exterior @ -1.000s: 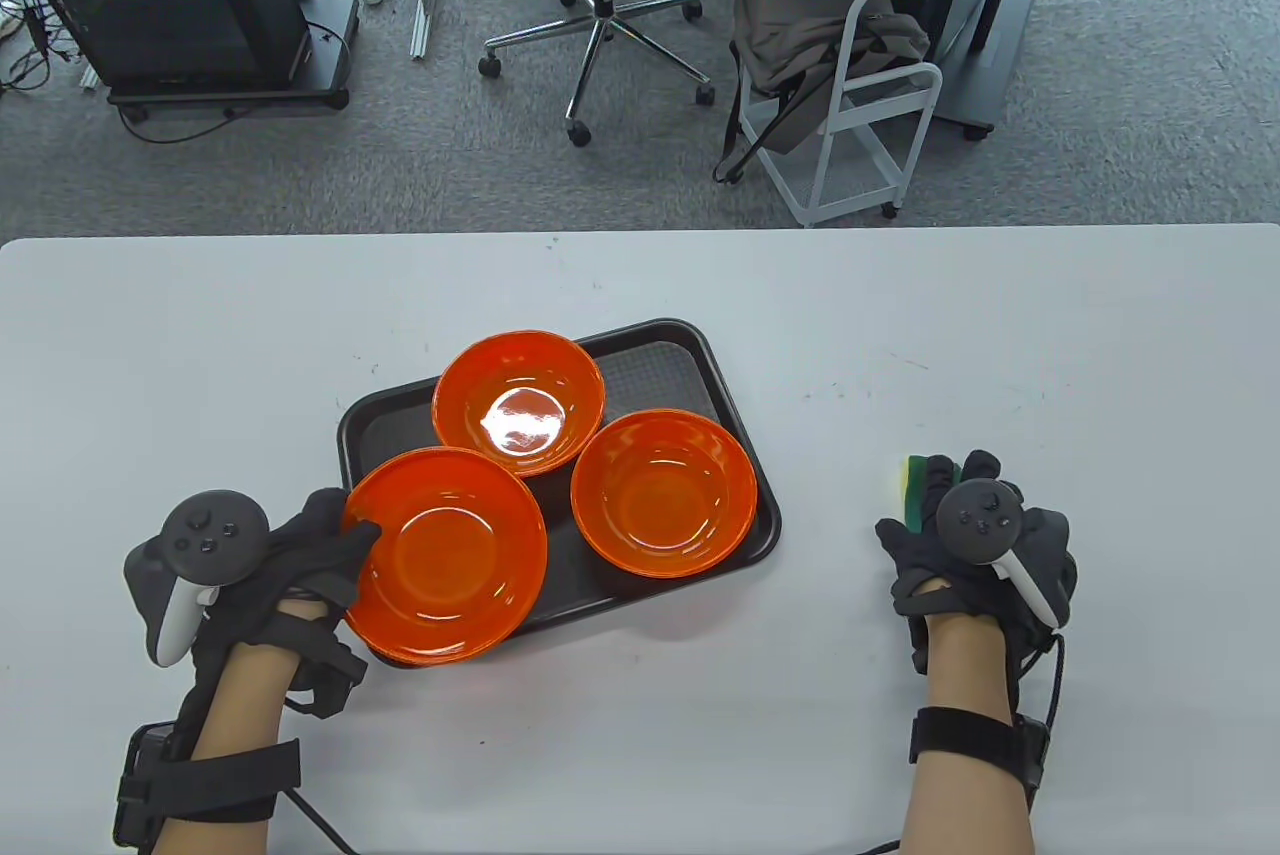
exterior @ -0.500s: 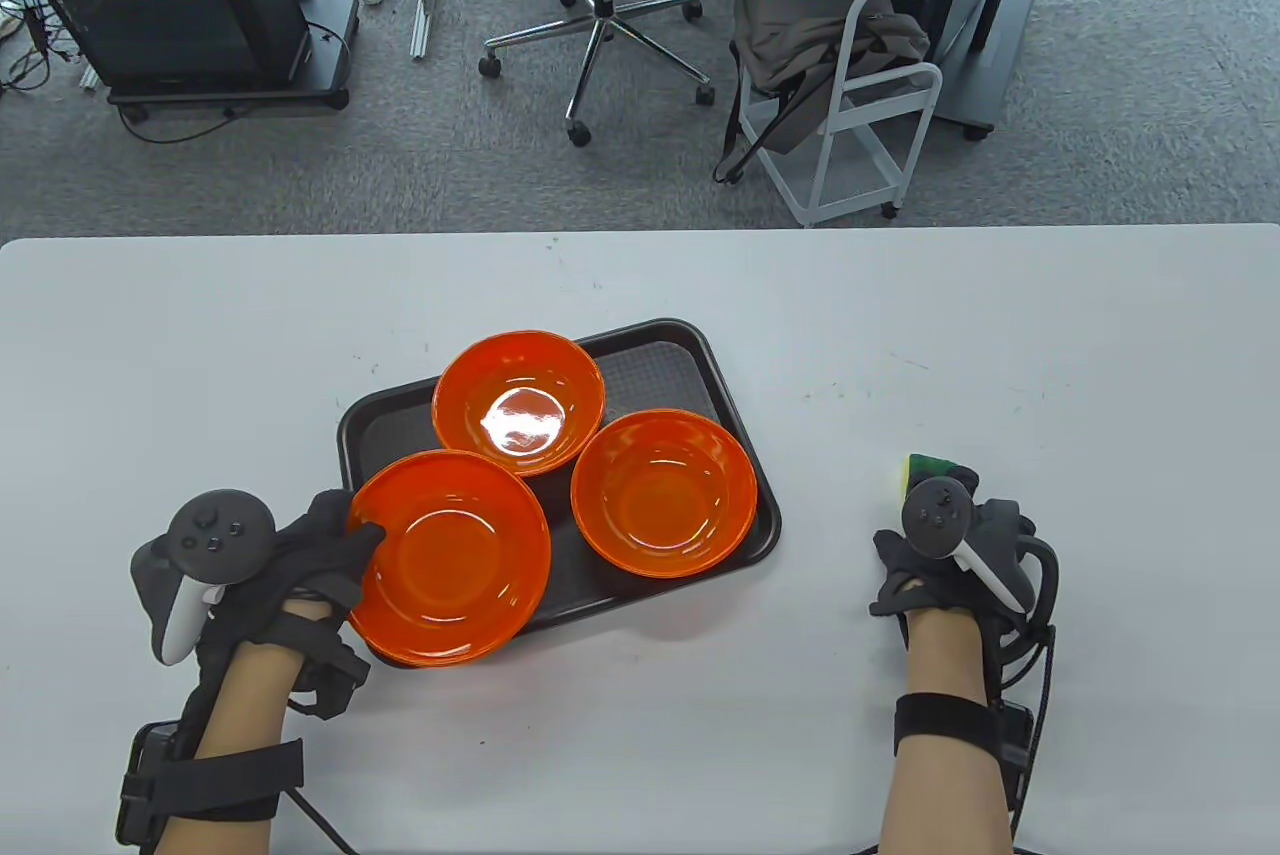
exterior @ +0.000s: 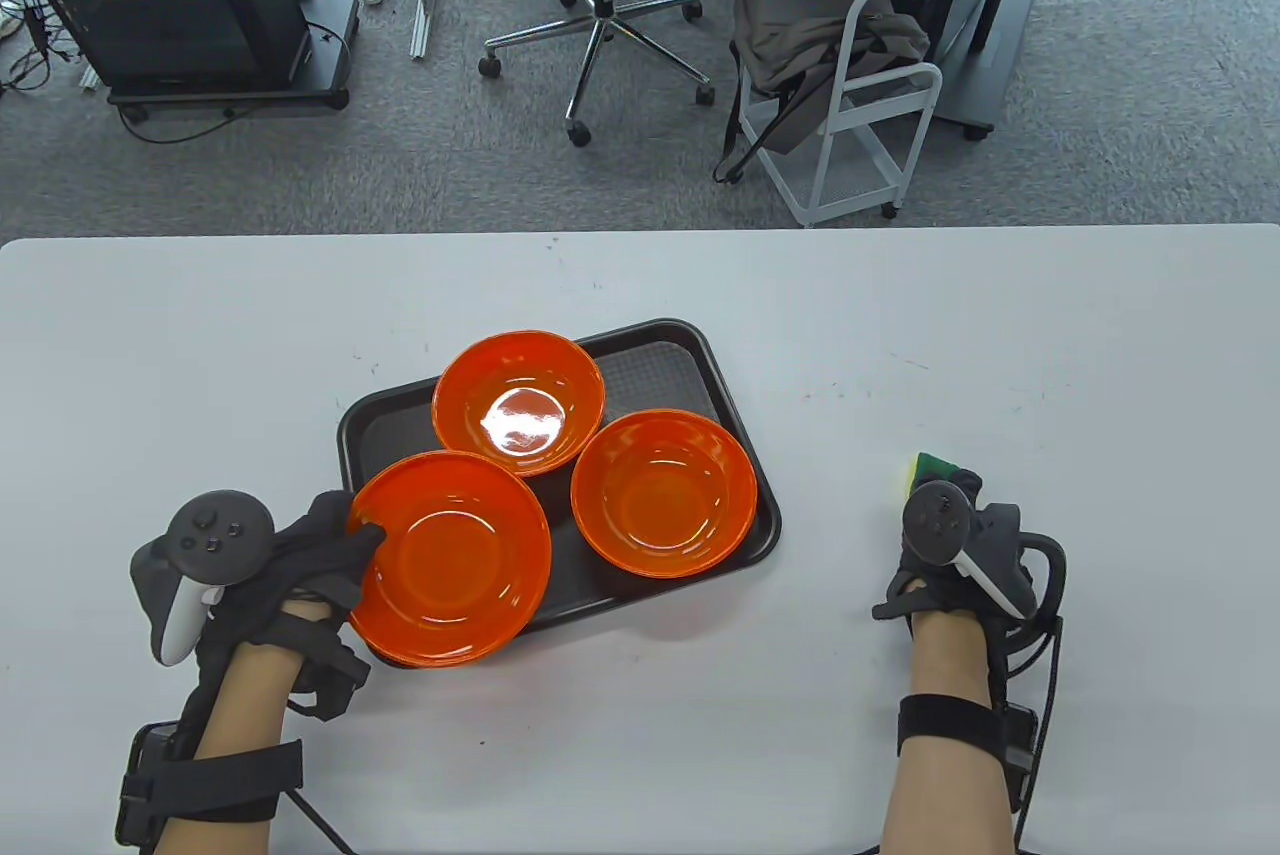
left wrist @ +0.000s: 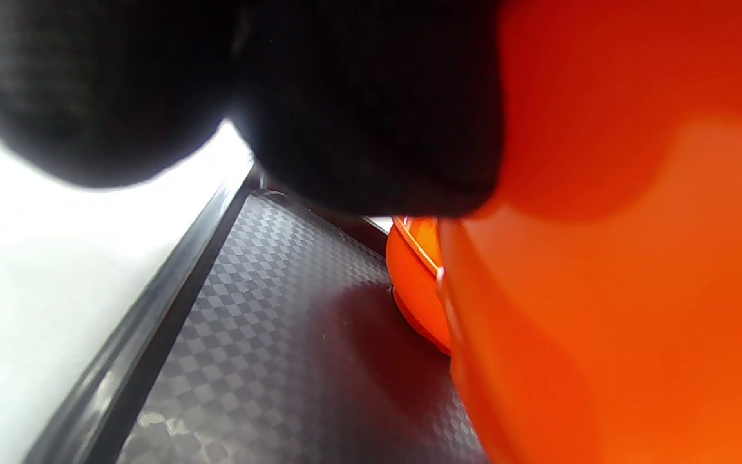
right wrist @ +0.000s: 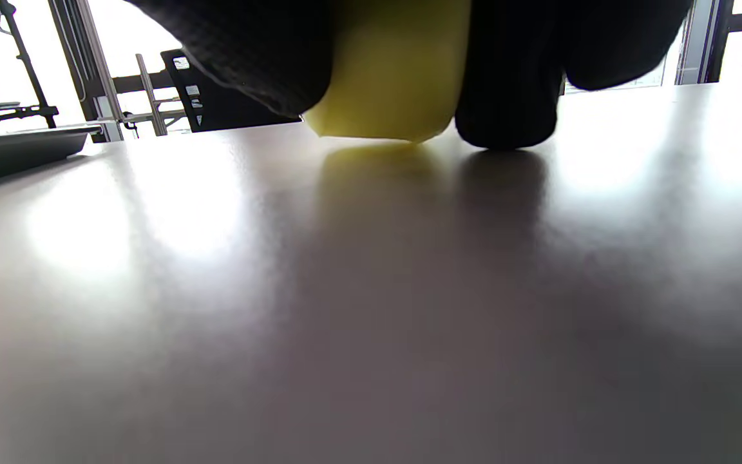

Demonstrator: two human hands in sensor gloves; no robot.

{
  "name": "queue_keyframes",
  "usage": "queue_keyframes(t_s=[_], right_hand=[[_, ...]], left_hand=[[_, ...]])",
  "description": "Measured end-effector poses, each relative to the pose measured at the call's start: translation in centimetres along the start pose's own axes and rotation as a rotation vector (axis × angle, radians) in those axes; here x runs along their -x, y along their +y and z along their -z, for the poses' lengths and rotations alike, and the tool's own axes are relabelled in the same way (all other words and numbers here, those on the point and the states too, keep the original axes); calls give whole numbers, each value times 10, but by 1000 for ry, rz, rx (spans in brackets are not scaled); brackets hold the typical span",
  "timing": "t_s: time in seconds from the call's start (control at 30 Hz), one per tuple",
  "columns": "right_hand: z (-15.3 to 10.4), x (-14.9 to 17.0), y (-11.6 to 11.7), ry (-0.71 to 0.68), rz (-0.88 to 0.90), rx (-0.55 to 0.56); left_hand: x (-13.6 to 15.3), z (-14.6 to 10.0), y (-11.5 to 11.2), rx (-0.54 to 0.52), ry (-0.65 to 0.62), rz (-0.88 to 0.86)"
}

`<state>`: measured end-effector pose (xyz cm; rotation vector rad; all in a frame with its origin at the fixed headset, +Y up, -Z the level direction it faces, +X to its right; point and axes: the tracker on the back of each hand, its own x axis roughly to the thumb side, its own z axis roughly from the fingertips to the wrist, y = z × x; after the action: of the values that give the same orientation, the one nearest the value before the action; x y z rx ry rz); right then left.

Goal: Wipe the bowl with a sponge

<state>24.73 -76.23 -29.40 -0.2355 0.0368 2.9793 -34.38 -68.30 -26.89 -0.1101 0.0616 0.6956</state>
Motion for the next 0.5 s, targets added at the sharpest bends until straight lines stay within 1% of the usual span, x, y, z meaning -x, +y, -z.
queue_keyframes(t_s=[0.23, 0.37, 0.5], right_hand=[[-10, -4, -18, -24, 124, 97], [-15, -13, -32, -62, 141, 160], [-23, -30, -50, -134, 134, 223]], left_hand=[[2, -1, 1, -5, 0, -23], [2, -2, 2, -8, -4, -36], [2, -2, 1, -11, -13, -43]])
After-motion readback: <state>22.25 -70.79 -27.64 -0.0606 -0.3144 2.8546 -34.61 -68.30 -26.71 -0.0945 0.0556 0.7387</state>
